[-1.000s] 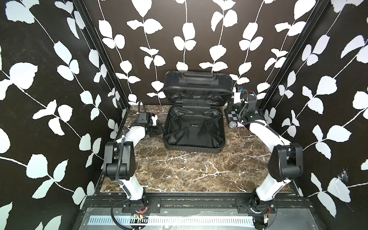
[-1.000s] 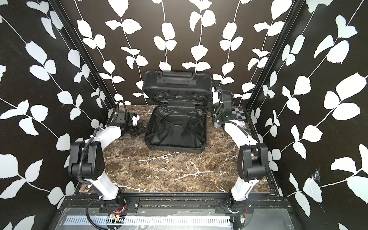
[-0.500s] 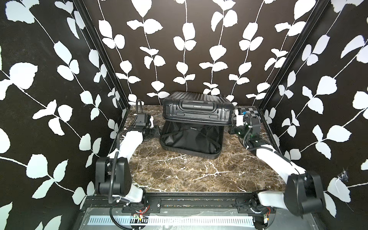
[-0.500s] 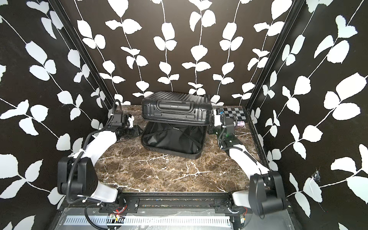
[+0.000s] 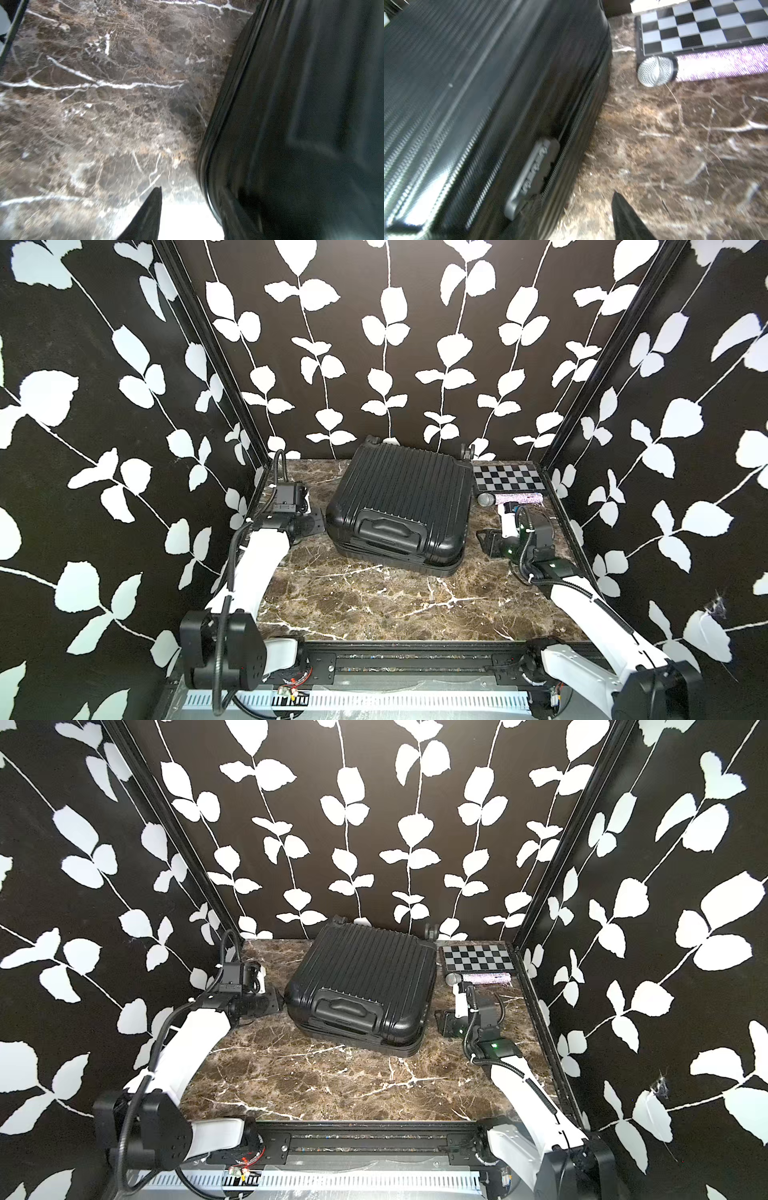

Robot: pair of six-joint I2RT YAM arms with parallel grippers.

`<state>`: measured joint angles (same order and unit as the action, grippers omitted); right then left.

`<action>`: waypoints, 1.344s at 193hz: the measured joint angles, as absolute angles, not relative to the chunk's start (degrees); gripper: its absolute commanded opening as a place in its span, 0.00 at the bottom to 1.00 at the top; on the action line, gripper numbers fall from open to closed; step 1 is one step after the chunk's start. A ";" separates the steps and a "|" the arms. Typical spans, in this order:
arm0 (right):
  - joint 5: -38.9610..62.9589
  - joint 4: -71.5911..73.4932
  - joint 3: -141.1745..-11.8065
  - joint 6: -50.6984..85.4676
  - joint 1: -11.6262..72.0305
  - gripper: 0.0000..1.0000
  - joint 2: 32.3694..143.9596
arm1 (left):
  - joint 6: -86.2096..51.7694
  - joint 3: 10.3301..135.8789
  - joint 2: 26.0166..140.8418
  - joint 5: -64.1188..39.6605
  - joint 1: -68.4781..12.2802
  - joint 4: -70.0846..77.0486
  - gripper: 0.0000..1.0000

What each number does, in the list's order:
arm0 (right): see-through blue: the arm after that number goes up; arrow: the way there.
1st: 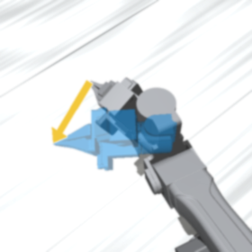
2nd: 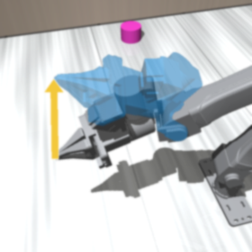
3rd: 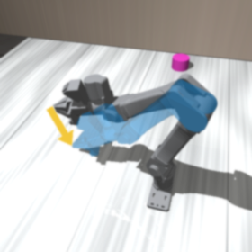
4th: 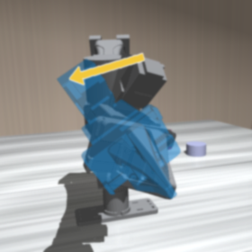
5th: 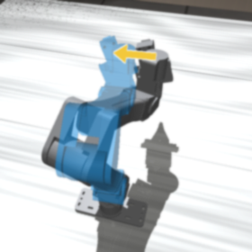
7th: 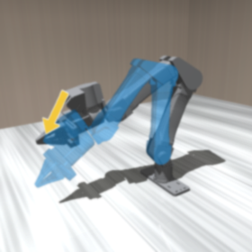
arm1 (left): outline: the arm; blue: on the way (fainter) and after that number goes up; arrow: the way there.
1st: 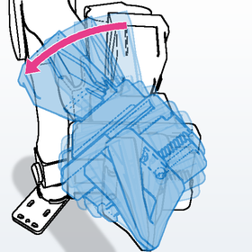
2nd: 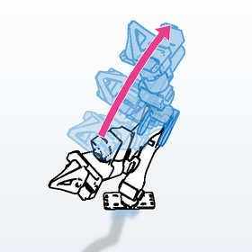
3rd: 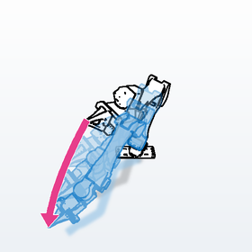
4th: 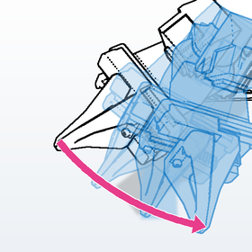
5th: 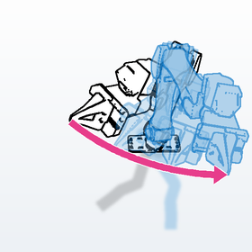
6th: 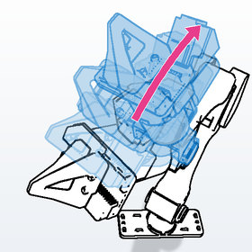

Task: Close the suitcase zippers
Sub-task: Close the suitcase at the center of the board, then adjust the suitcase at the center of the board.

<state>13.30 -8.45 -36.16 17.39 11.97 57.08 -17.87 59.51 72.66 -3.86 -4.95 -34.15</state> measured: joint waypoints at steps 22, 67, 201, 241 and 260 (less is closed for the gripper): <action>12.27 -10.57 -36.18 17.82 11.97 0.54 57.14 | -15.77 59.61 69.19 -4.73 -4.95 -37.78 0.47; 12.34 -14.22 -38.33 18.28 12.05 0.53 63.55 | -11.22 61.06 61.95 -8.10 -4.95 -48.16 0.47; 9.23 -7.84 -39.33 25.08 28.34 0.55 79.92 | -34.68 59.64 53.58 -18.28 -7.70 -46.33 0.60; 8.93 -4.19 -43.75 27.20 34.72 0.55 86.02 | -42.50 59.86 56.66 -11.18 -12.51 -46.33 0.63; 8.75 -2.70 -46.09 28.18 37.32 0.55 88.77 | -45.47 59.88 56.90 -9.28 -13.67 -45.54 0.64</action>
<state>8.75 -2.70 -46.09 28.18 37.32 88.77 -45.47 59.88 56.90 -9.28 -13.67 -45.54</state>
